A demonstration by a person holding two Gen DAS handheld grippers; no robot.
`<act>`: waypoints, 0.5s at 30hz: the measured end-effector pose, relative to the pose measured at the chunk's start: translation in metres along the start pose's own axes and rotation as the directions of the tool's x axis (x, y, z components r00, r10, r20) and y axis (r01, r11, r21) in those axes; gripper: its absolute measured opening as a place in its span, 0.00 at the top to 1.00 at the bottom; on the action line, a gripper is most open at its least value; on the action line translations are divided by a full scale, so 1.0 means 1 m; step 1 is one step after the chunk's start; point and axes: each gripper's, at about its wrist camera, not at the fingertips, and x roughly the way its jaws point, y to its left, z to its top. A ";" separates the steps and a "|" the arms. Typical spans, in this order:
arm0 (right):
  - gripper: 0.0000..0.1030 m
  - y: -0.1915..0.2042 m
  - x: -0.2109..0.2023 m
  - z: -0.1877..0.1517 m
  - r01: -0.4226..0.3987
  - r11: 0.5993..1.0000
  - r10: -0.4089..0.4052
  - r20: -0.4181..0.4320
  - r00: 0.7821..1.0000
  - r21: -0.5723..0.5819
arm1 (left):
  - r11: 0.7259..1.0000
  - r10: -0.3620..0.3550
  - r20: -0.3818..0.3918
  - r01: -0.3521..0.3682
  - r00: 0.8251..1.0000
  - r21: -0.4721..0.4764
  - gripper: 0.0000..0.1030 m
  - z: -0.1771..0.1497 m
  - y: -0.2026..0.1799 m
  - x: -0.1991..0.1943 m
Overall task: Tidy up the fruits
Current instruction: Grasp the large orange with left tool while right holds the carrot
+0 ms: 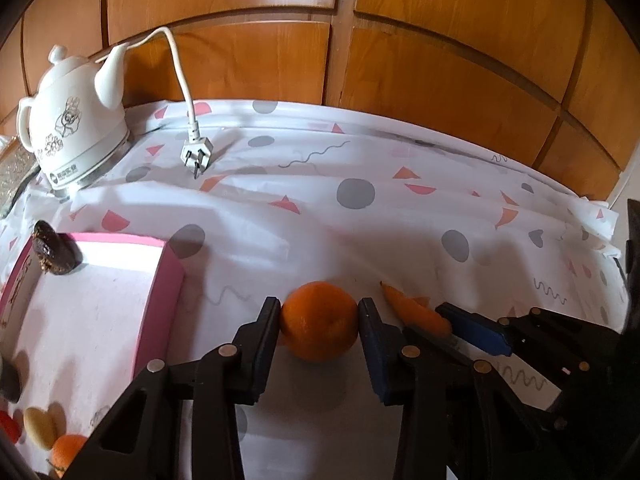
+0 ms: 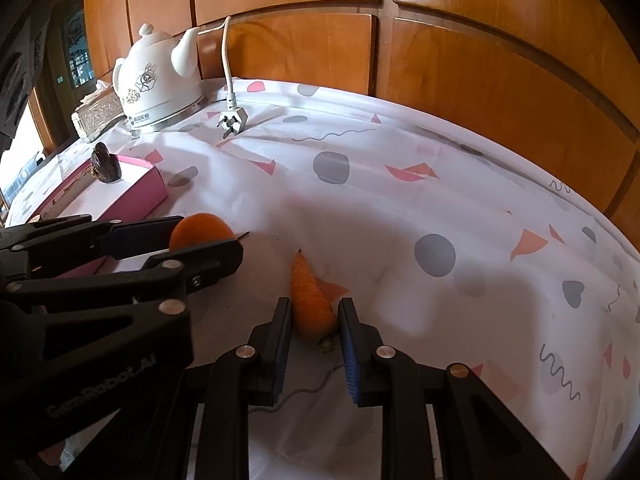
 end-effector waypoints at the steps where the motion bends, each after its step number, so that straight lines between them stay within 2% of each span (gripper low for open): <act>1: 0.77 0.000 0.000 0.000 0.003 1.000 -0.003 0.000 1.000 -0.001 | 1.000 0.004 0.005 -0.004 1.000 0.007 0.63 0.000 -0.001 0.000; 3: 0.77 0.001 0.000 0.000 0.007 1.000 -0.007 0.001 1.000 -0.004 | 1.000 0.015 0.015 -0.016 1.000 0.027 0.63 -0.002 -0.004 -0.003; 9: 0.77 0.000 -0.004 -0.002 0.035 0.999 -0.035 -0.016 0.999 0.024 | 1.000 0.003 0.002 -0.003 1.000 0.009 0.64 -0.014 0.000 -0.021; 15: 0.77 0.005 -0.022 -0.019 0.079 0.994 -0.075 -0.062 0.995 0.076 | 1.000 -0.021 0.009 0.021 1.000 0.018 0.63 -0.038 -0.001 -0.052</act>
